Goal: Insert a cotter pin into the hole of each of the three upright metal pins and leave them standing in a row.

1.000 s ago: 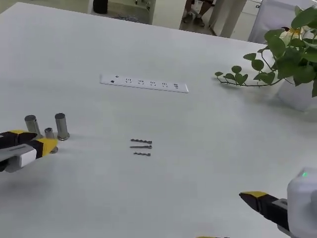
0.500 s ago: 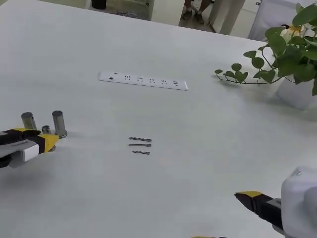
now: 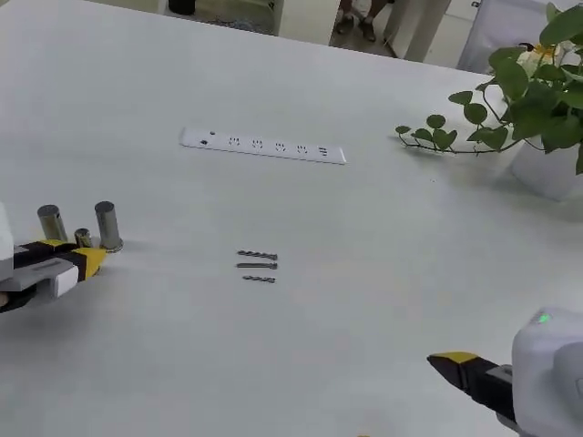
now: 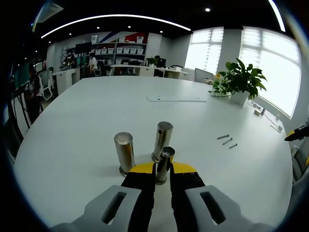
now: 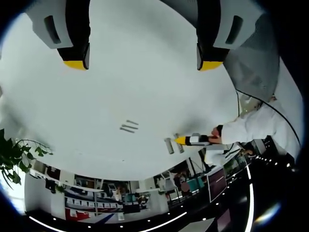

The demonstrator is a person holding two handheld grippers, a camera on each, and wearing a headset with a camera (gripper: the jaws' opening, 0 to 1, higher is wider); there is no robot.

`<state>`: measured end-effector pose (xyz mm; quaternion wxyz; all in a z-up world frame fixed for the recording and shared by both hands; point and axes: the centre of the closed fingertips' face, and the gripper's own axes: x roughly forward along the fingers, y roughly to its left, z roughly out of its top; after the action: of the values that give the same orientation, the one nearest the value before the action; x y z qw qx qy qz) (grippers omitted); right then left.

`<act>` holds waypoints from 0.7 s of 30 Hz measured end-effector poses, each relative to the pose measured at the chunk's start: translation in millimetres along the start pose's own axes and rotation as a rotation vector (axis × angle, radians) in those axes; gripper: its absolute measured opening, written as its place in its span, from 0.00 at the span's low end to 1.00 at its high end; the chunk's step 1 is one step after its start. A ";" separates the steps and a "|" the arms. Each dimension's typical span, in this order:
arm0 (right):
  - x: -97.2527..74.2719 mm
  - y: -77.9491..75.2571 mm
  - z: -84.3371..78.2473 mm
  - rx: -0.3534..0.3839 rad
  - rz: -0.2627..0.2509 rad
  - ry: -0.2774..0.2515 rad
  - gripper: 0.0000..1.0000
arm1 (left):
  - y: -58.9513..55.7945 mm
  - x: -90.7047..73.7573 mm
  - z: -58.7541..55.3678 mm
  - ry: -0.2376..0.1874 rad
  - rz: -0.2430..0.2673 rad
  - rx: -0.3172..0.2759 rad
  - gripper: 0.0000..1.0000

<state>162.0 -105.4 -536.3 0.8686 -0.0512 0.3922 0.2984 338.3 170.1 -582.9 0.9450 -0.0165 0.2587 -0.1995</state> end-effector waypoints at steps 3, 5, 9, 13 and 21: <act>0.4 1.5 -1.2 -0.001 0.003 0.003 0.90 | 0.7 -0.3 -0.2 -0.003 0.001 -0.015 0.07; 0.8 2.4 -1.6 0.000 0.006 0.003 0.90 | 0.6 -0.8 -0.5 -0.001 -0.005 -0.015 0.07; 1.3 3.2 -1.0 -0.001 0.008 0.003 0.90 | -0.7 -4.7 -1.7 0.007 -0.018 -0.001 0.06; 1.4 5.2 0.9 -0.010 0.015 0.000 0.90 | 4.6 -8.3 -1.9 0.006 0.010 -0.013 0.06; 2.4 8.0 6.6 -0.017 0.024 -0.020 0.90 | -3.1 -25.4 14.2 -0.035 0.021 0.052 0.05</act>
<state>163.0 -95.6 -532.3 0.8684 -0.0511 0.3814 0.3128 324.2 176.0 -558.0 0.9514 0.0073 0.2372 -0.1961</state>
